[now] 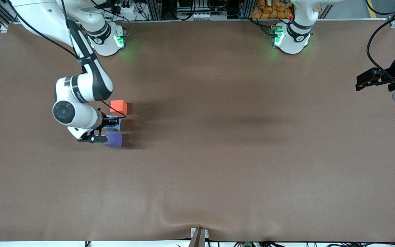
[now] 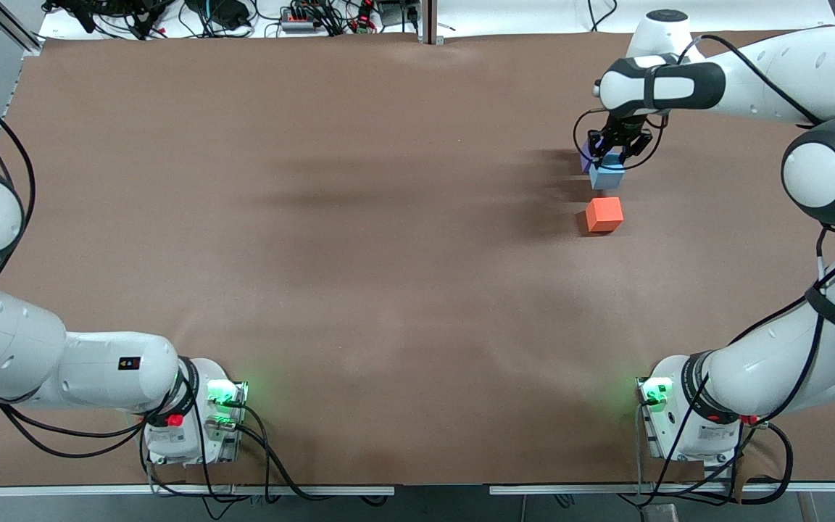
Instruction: Place blue block between orange and purple blocks
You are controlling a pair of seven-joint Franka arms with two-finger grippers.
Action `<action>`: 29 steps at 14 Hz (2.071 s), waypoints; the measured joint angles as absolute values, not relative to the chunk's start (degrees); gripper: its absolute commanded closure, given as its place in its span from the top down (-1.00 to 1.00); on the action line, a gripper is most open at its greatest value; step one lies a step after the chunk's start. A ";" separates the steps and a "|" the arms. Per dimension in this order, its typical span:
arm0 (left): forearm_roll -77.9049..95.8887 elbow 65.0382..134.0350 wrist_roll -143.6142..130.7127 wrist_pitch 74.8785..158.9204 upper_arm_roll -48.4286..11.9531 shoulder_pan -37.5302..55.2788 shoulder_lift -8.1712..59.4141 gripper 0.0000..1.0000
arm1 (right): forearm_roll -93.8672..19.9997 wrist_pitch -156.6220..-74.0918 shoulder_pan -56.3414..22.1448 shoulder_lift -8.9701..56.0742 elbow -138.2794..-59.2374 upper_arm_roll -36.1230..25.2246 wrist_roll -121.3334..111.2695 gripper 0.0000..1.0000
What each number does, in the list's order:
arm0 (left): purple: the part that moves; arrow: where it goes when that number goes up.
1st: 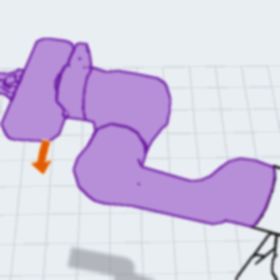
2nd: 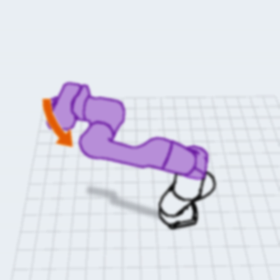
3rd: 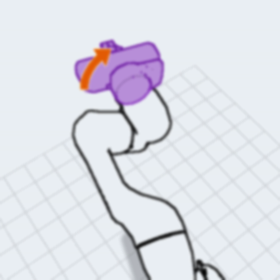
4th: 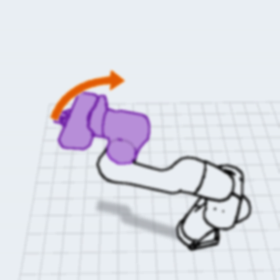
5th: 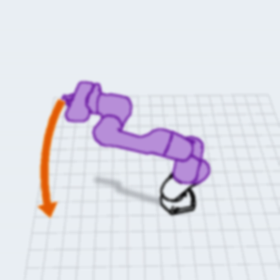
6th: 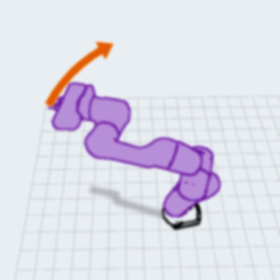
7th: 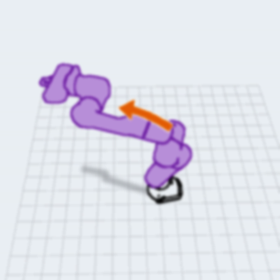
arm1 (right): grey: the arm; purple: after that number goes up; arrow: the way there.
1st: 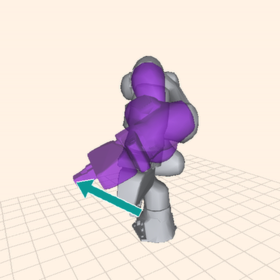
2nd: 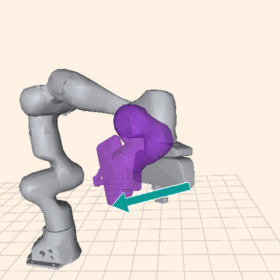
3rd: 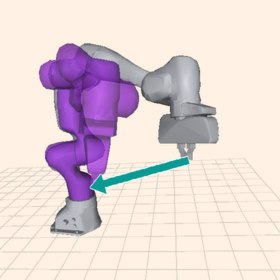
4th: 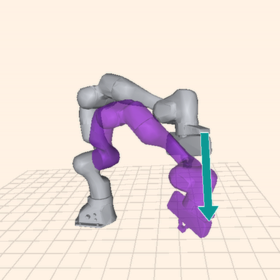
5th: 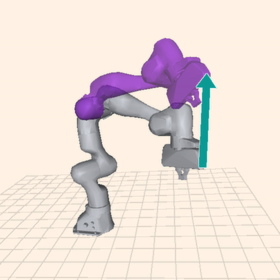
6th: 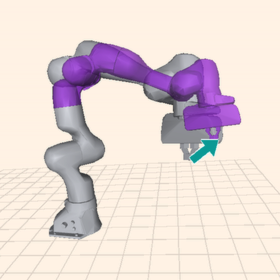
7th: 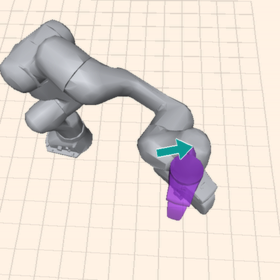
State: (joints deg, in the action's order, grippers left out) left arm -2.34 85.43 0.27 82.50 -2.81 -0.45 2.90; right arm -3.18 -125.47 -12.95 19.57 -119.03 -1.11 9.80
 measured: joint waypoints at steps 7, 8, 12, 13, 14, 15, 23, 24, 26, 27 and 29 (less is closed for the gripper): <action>-2.34 85.45 0.27 82.50 -2.83 -0.44 2.91 1.00 | -3.18 -129.84 -13.59 19.57 -122.13 -1.10 9.79 -1.00; -2.34 85.47 0.27 82.50 -2.83 -0.44 2.91 1.00 | -3.18 -131.18 -13.59 19.57 -122.92 -1.10 9.79 -1.00; -2.34 85.60 0.27 82.50 -2.84 -0.44 2.91 1.00 | -3.20 -132.94 -13.59 19.57 -124.32 -1.11 9.79 1.00; -2.34 85.66 0.27 82.50 -2.84 -0.44 2.92 1.00 | -3.21 -132.93 -13.59 19.57 -124.33 -1.12 9.80 1.00; -2.34 85.68 0.27 82.50 -2.84 -0.44 2.93 1.00 | -3.21 -132.94 -13.59 19.57 -124.32 -1.12 9.81 1.00; -2.34 85.68 0.27 82.50 -2.84 -0.44 2.94 1.00 | -3.22 -132.89 -13.59 19.57 -124.23 -1.13 9.82 1.00; -0.83 85.68 0.27 84.41 -2.83 -0.46 2.94 1.00 | -3.22 -106.05 -13.07 17.88 -103.59 -1.48 9.82 1.00; -0.82 85.67 0.53 84.68 -2.81 -0.56 2.94 1.00 | -3.22 -101.31 -12.47 17.65 -98.45 -1.66 9.82 1.00; -0.70 85.68 2.01 85.32 -2.78 -0.97 2.95 1.00 | -3.19 -94.44 -10.63 17.11 -88.75 -2.01 9.80 1.00; -0.52 85.69 2.35 85.43 -2.78 -1.07 2.98 1.00 | -3.09 -91.72 -9.37 16.95 -84.91 -2.11 9.80 1.00; -0.26 85.76 2.39 85.47 -3.00 -1.04 3.05 1.00 | -2.90 -87.43 -5.94 16.84 -78.15 -2.24 9.77 1.00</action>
